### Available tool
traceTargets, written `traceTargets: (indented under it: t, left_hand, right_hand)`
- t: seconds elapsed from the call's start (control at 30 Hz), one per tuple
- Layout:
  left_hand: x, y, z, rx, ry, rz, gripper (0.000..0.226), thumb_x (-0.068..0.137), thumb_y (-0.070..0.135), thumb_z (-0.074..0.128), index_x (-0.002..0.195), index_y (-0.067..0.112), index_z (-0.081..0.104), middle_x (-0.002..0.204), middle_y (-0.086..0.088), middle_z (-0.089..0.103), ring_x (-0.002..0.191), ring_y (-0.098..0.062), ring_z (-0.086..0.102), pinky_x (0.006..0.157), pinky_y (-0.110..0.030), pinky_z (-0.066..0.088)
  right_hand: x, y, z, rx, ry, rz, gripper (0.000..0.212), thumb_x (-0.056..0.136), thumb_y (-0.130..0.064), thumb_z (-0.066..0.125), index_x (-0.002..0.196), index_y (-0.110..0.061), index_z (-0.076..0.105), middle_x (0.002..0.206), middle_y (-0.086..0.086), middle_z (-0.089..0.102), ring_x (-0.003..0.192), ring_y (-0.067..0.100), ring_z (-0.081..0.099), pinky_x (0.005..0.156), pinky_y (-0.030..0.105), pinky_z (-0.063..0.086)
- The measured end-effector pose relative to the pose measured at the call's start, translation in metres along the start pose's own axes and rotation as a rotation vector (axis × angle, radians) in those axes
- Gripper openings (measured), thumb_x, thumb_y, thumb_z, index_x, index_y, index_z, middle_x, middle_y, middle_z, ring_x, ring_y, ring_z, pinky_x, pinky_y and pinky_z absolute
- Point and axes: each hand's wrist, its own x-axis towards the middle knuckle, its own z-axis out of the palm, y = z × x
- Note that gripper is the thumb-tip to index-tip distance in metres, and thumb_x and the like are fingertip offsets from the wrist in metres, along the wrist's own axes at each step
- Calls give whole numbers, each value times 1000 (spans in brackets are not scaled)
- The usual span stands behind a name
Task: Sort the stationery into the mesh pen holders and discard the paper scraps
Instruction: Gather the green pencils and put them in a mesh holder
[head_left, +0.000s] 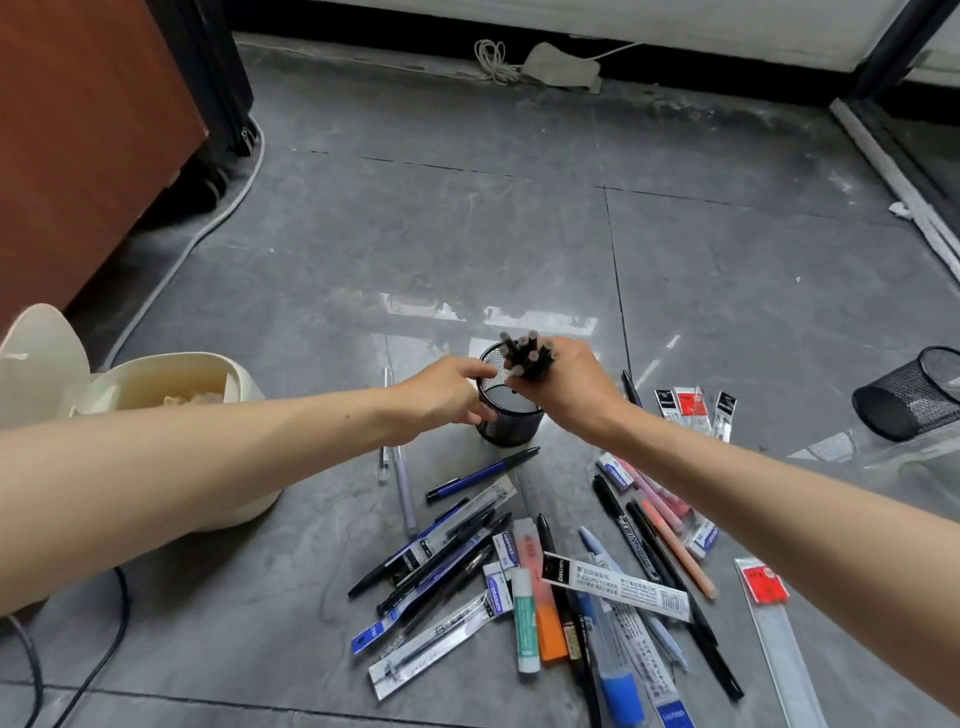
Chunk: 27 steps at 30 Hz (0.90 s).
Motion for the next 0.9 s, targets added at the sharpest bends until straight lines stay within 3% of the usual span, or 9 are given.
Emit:
traceTargets:
  t: [0.1,0.23,0.3,0.4,0.5,0.67,0.77,0.83,0.9]
  left_hand:
    - [-3,1,3,-19,-28,24,56,85,-18,37,129,15,52,109,-7,63,92,-13,63,77,-13,49]
    - [-4,1,1,-64,-41,40,54,83,-18,51,124,16,55,119,-1,53,112,-22,59,86,-23,49]
    - [-5,1,0,-55,-46,43,55,83,-19,48,126,16,54,122,-1,50,116,-24,56,86,-24,48]
    - [-6,1,1,-70,-51,49,52,84,-19,47,120,18,56,124,-2,55,113,-24,57,77,-20,48]
    - [-5,1,2,-64,-35,45,54,84,-18,48,123,19,53,126,-2,56,114,-25,57,88,-28,47]
    - [-10,-2,0,6,35,100,74,84,-17,46,142,27,32,128,-7,47,112,-26,59,93,-34,48]
    - [-10,-5,-1,56,27,76,75,86,-18,40,144,29,28,124,-8,46,99,-24,64,84,-34,52]
    - [-12,-6,-1,180,-58,61,69,86,-17,34,141,25,36,122,-5,48,98,-20,63,78,-29,51]
    - [-16,-5,0,295,-113,75,72,83,-18,28,140,25,38,122,-2,47,99,-17,61,74,-24,50]
  right_hand:
    - [-2,2,4,-117,-54,-57,11,83,-18,64,93,-20,69,79,1,65,71,17,53,61,28,38]
    - [-5,9,9,-158,-117,-83,14,83,-20,67,96,-15,65,91,7,67,85,26,59,72,39,49]
    - [-4,13,10,-168,-102,-81,20,81,-11,66,100,-16,65,95,7,69,89,27,61,74,41,51]
    - [-3,14,8,-144,-104,-53,45,76,6,59,114,-19,63,104,9,68,92,28,62,77,41,53]
    - [-5,16,5,-176,-93,-54,54,77,13,56,122,-16,60,113,10,66,95,26,63,82,41,53]
    - [-15,18,-5,-234,-1,-95,48,78,14,50,116,-13,64,119,6,58,110,23,54,87,35,48]
    - [-24,23,-9,-316,42,-53,33,83,5,55,105,-16,67,124,4,48,116,21,43,83,29,41]
    - [-30,28,-9,-314,-25,-9,29,83,0,59,105,-16,67,125,8,45,117,24,43,89,30,42]
    - [-36,32,-8,-247,-157,33,30,83,-5,63,111,-14,66,120,10,53,110,24,52,86,25,42]
